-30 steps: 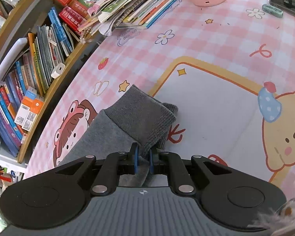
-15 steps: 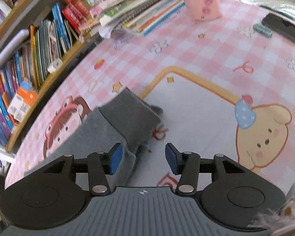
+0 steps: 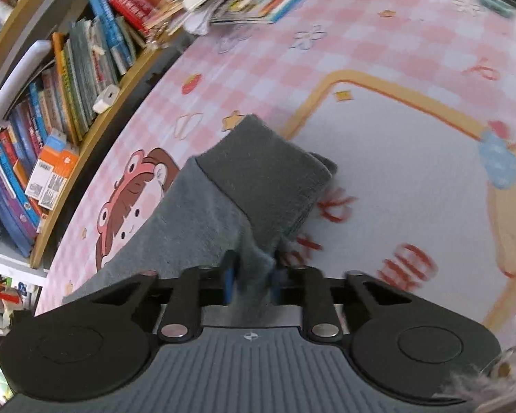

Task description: Fold clothes

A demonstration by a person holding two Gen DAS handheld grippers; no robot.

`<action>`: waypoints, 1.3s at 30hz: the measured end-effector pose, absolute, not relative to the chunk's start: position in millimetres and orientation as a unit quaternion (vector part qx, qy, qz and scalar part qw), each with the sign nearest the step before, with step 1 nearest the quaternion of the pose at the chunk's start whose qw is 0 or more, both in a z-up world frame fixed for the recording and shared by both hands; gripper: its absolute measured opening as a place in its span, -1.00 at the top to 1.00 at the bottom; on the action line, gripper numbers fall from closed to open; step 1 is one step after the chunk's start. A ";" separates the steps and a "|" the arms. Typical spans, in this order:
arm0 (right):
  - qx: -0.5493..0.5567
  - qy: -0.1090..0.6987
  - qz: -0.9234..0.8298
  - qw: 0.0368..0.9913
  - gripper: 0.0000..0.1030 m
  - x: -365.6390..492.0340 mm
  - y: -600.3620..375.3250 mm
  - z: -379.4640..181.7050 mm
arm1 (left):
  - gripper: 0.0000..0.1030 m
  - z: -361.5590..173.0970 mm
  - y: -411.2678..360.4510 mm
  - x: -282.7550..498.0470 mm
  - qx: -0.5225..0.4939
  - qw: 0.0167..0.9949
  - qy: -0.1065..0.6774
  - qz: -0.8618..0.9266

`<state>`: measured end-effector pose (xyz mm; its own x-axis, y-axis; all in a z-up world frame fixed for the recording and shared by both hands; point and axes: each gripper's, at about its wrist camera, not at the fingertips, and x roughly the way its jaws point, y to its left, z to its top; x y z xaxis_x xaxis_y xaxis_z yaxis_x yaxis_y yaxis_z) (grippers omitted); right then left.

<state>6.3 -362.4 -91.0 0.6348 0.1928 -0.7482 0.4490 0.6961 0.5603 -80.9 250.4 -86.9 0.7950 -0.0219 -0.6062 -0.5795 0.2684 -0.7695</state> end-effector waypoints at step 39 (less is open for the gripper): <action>0.241 0.333 -0.099 0.906 -0.33 -13.0 -314.1 -36.4 | -0.20 -74.7 252.1 -95.5 -0.520 0.797 0.227 0.204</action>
<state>-13.0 -314.1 -36.4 0.7589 -0.0196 -0.6509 0.3400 0.8644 0.3704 -95.5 252.1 -74.7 0.8133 0.0886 -0.5751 -0.5621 0.3751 -0.7371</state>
